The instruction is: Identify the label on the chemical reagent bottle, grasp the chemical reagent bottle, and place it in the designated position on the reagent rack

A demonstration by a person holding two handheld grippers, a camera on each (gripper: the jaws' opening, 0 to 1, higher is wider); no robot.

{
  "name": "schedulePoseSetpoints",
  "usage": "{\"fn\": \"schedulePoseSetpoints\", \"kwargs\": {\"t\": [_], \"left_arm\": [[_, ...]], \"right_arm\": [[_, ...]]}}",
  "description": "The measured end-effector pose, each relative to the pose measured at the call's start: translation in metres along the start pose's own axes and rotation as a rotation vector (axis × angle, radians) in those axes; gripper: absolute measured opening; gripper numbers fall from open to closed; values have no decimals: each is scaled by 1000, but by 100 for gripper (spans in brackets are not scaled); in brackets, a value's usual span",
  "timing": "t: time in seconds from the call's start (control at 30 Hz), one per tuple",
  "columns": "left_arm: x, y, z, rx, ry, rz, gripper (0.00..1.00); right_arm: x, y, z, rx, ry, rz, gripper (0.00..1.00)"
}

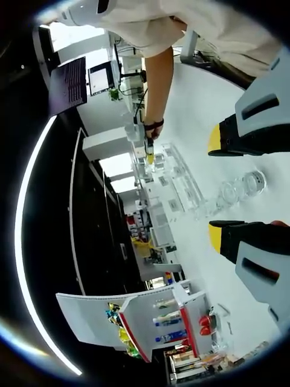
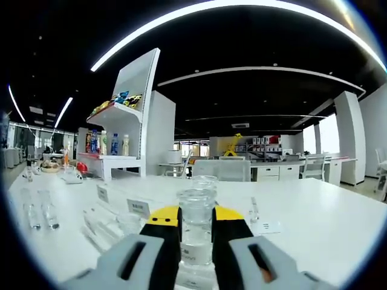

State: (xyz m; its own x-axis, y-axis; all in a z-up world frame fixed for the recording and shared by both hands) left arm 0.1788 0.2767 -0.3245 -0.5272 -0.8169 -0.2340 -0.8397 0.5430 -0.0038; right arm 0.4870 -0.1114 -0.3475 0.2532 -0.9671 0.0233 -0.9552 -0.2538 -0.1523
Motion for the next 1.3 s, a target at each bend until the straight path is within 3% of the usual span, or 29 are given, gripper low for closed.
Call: {"fn": "schedulePoseSetpoints", "kwargs": {"t": [1.3], "left_arm": [[6, -4, 2, -13, -6, 18, 43]], "right_arm": [[-1, 5, 25, -57, -6, 0, 18]]}}
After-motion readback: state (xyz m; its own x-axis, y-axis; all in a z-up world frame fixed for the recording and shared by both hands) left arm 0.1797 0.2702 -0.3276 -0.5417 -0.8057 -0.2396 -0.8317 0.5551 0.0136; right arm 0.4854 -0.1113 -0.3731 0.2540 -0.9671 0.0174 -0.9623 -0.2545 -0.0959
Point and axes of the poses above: the point that each gripper's makers call its tool centre point, and the gripper's own axes: y roughly backward along the fingers, x roughly to its right, z roughly out of its underside, the point moved 4 cm from there along y, roughly backward along the fingers, and after that the axes turned 4 degrees about x, right-handed, at the moved point
